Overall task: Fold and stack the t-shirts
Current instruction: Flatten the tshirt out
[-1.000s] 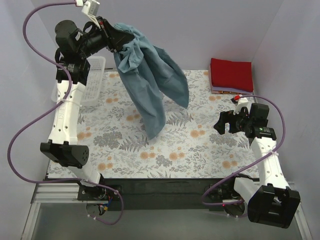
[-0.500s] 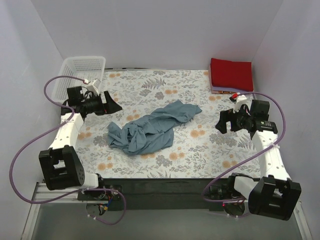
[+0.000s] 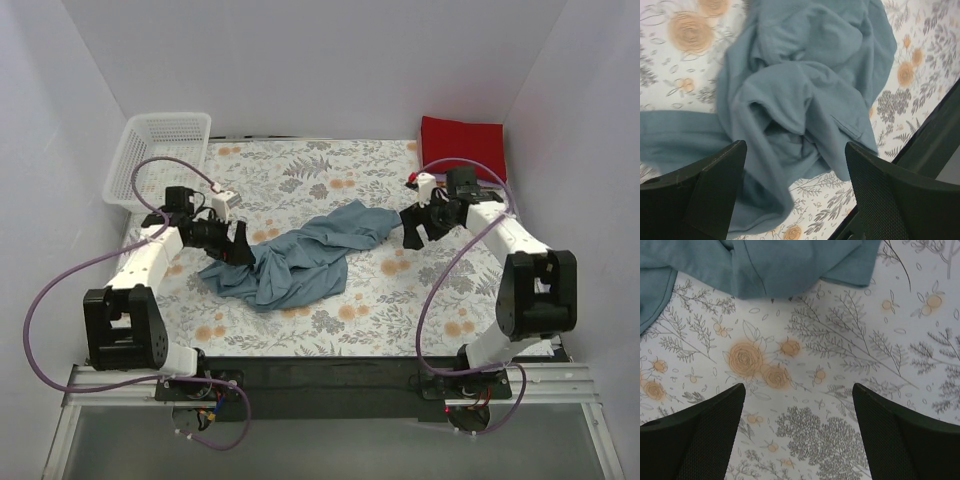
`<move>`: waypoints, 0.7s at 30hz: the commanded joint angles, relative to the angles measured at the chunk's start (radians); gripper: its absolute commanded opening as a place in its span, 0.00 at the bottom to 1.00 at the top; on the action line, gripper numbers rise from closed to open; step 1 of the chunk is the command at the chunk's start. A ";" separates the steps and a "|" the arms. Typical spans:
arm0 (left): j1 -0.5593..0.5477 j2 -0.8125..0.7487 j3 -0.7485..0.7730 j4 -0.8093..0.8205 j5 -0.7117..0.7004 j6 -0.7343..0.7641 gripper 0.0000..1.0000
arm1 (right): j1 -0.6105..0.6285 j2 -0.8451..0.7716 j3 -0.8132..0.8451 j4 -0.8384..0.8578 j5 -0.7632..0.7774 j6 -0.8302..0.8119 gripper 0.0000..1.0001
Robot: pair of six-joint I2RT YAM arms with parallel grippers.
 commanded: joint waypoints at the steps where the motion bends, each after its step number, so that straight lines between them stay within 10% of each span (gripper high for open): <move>1: -0.116 -0.108 -0.020 -0.037 -0.088 0.121 0.78 | 0.060 0.109 0.115 0.028 0.084 -0.006 0.93; 8: -0.421 -0.113 0.034 0.197 -0.246 0.168 0.79 | 0.064 0.242 0.261 0.041 0.107 0.073 0.89; 21: -0.828 0.488 0.357 0.449 -0.646 0.329 0.74 | -0.057 0.088 0.131 -0.005 -0.037 0.102 0.89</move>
